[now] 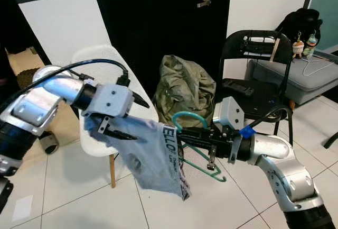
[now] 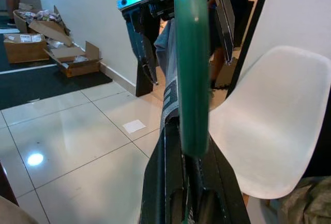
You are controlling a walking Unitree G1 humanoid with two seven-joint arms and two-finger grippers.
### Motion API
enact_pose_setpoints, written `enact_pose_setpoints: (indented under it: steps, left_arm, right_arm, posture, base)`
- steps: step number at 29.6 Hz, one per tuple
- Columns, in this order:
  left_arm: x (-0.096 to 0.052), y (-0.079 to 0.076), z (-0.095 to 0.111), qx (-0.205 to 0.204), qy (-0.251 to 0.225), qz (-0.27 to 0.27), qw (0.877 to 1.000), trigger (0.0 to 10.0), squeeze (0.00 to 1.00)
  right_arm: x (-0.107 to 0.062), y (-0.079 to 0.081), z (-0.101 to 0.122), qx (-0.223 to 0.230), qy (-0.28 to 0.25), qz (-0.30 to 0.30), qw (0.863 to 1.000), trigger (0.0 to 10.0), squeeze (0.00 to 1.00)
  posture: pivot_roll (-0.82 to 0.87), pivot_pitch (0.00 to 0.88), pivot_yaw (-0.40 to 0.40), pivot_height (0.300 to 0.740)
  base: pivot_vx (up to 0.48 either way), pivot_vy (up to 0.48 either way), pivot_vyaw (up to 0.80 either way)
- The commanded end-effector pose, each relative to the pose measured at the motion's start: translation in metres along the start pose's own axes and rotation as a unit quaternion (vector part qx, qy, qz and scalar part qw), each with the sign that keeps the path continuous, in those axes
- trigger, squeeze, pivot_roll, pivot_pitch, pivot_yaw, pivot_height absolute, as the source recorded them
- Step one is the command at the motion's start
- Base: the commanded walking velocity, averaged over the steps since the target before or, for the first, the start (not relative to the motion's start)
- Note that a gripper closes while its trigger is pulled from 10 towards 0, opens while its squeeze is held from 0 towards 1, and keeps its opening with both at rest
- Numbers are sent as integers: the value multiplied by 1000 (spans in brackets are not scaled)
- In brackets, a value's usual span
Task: Hang hanger
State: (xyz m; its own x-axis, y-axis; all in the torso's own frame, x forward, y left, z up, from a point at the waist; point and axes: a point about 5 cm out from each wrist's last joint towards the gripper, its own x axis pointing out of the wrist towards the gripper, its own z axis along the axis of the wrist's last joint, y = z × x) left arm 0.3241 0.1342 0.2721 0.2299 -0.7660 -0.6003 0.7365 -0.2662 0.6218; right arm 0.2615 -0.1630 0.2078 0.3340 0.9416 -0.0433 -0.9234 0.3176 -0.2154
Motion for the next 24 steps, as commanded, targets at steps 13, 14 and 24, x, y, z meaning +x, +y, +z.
enact_pose_setpoints:
  steps: [13, 14, 24]
  left_arm:
    - [0, -8, -7, -26, 30, -44, 998, 0, 0]
    - [1, -8, -7, -23, 35, -47, 998, 0, 0]
    - [3, -3, -5, -10, 27, -9, 1000, 0, 0]
  right_arm:
    - [6, 4, 0, -8, 4, 6, 1000, 0, 0]
    - [6, 3, -1, -11, 7, 3, 1000, 0, 0]
    - [12, -1, 0, -6, -11, -38, 999, 3255, 0]
  posture:
    - [-24, 0, 84, 740]
    - [-23, 0, 83, 740]
    - [-27, 0, 83, 740]
  base:
    - [0, 0, 0]
    - [0, 0, 0]
    - [0, 0, 0]
